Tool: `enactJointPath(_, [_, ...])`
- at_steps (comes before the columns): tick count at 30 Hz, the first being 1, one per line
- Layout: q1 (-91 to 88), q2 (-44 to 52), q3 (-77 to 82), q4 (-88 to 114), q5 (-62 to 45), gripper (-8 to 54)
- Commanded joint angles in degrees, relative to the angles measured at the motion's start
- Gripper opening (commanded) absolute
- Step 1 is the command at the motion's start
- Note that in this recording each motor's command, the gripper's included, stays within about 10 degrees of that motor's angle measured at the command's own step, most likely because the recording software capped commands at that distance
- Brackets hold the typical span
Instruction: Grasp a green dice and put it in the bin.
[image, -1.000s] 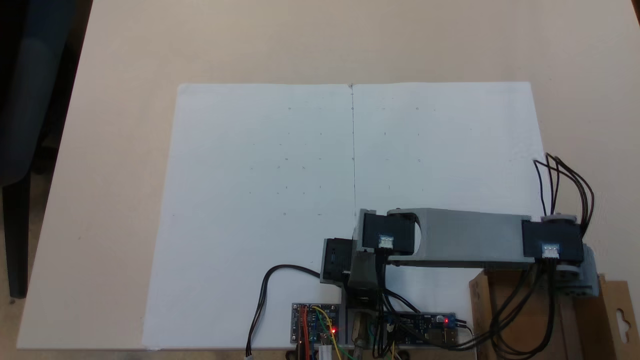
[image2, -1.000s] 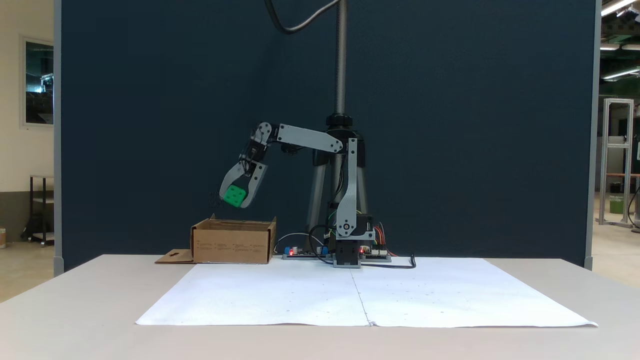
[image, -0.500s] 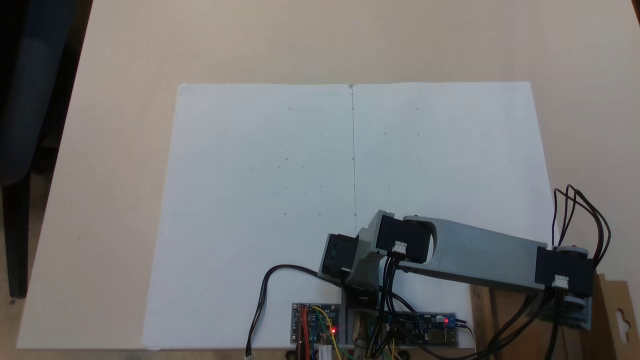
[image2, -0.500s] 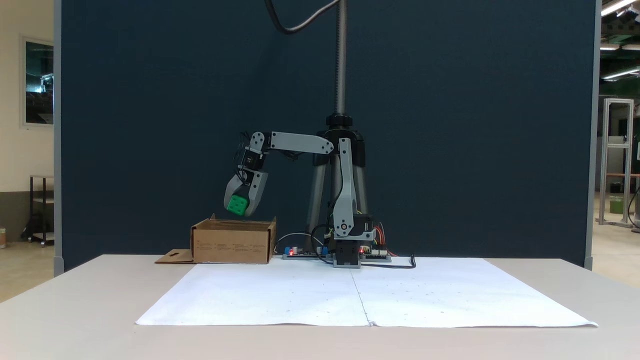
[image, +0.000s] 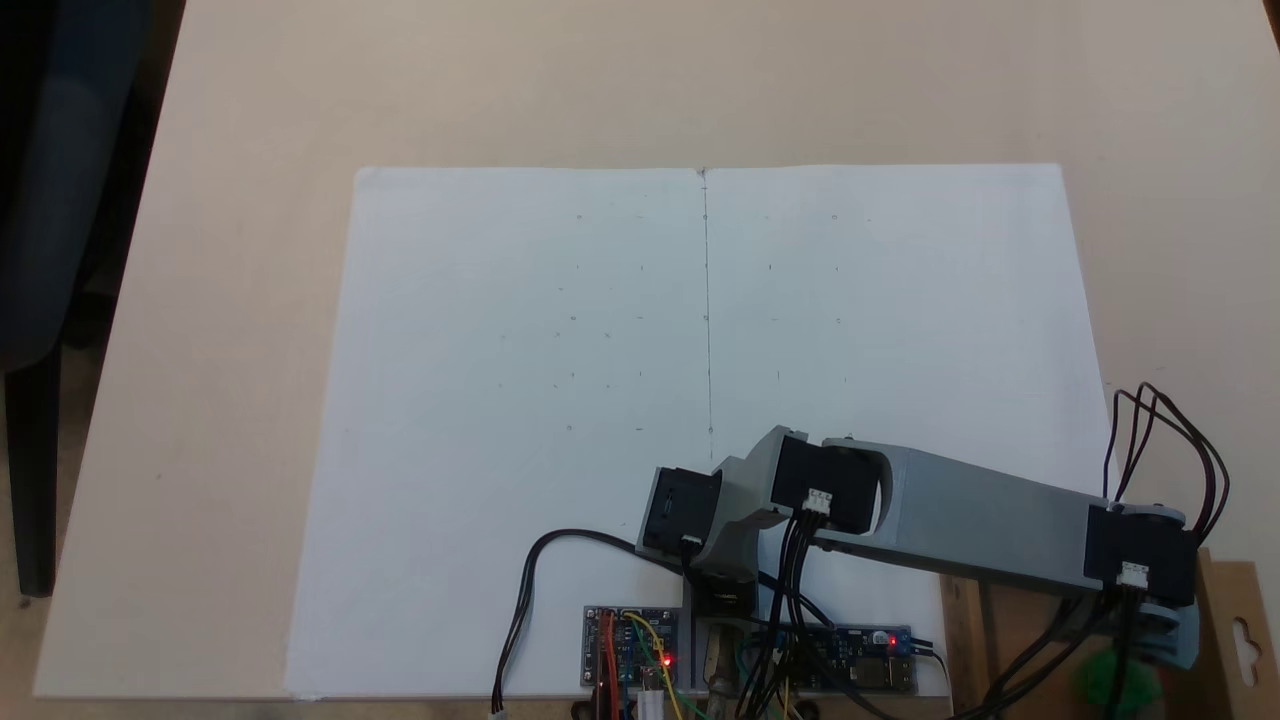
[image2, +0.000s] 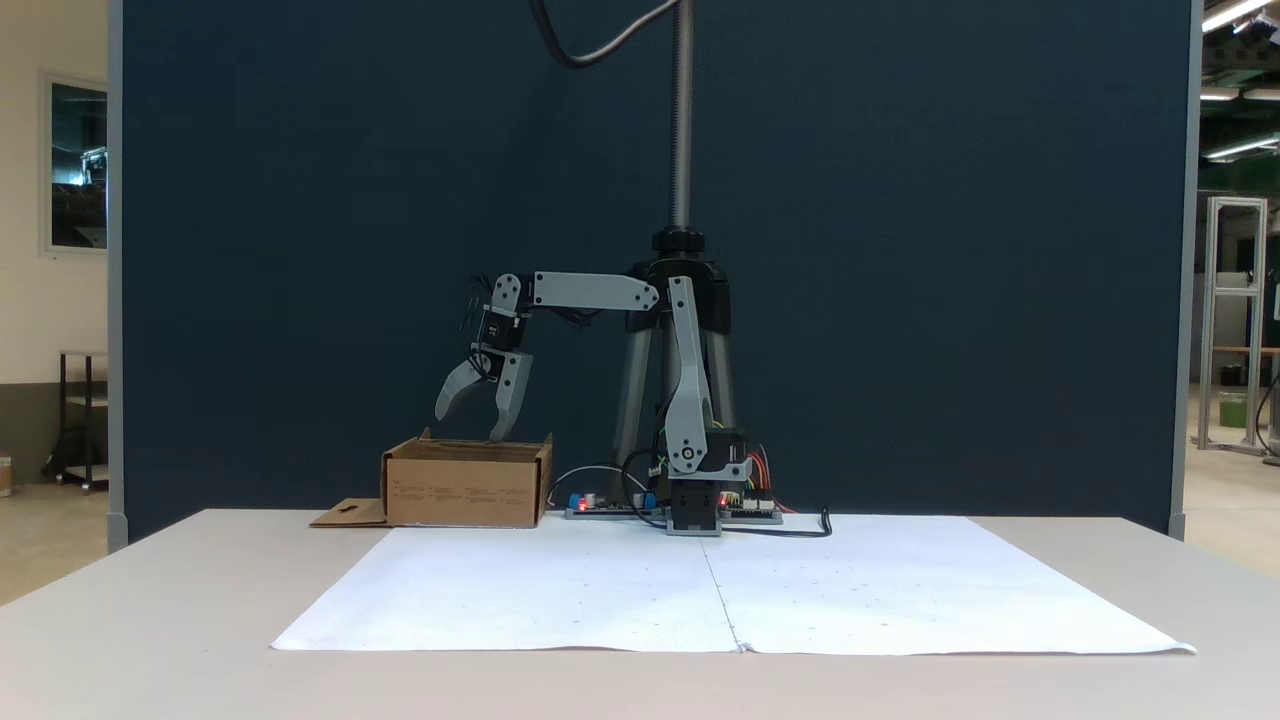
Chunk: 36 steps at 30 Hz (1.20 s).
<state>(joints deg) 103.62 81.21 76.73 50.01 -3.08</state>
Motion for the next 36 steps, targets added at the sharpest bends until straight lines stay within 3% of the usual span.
enactJointPath(1, [1.14,2.29,-2.37,-2.29,-1.41,41.7])
enactJointPath(13, [-11.34,14.5,-4.75,-8.96,11.16,41.7])
enactJointPath(36, [-67.68,24.26,1.23,-11.6,11.07,43.4])
